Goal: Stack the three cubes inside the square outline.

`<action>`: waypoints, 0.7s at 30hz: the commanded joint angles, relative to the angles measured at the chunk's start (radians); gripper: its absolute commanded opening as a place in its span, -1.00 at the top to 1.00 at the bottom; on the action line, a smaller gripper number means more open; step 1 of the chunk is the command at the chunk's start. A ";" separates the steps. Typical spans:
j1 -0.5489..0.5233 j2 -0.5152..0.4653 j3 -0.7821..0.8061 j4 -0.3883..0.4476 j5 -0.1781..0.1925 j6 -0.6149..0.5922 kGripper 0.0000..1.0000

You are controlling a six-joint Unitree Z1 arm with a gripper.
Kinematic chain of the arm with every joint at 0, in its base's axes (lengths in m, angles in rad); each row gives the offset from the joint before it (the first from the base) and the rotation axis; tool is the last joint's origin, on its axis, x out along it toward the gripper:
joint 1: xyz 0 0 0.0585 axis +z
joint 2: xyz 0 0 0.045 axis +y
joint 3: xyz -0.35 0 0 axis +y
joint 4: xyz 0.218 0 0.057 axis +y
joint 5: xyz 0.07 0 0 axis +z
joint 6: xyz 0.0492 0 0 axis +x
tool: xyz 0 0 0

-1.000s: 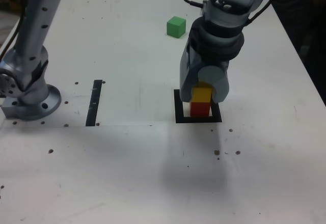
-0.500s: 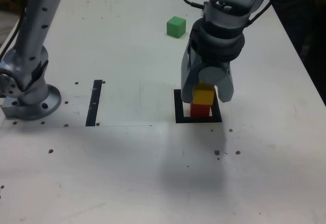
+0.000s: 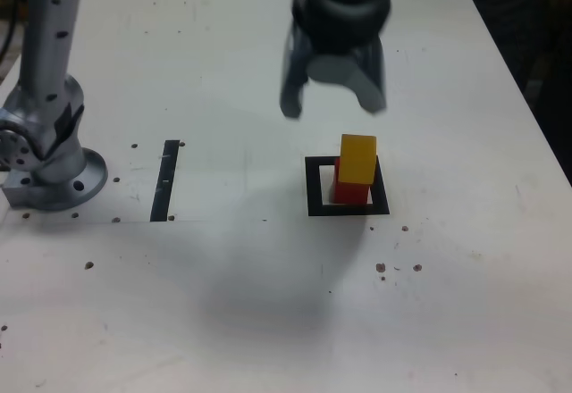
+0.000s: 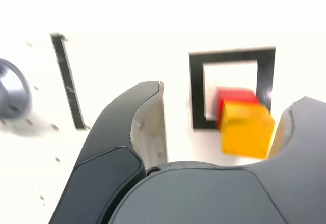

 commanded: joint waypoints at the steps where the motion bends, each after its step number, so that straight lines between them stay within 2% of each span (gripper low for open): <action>1: 0.039 -0.056 0.043 -0.002 0.026 0.033 -0.99; 4: 0.135 -0.089 0.126 -0.026 0.051 0.133 -0.99; 7: 0.253 -0.097 0.210 -0.091 0.084 0.253 -0.99; 11: 0.404 -0.102 0.278 -0.197 0.180 0.421 -0.99; 14: 0.488 -0.093 0.261 -0.250 0.259 0.573 -0.99; 16: 0.533 -0.078 0.231 -0.274 0.298 0.696 -0.99; 19: 0.584 -0.037 0.174 -0.291 0.325 0.862 -1.00; 21: 0.613 0.014 0.126 -0.293 0.319 0.955 -0.99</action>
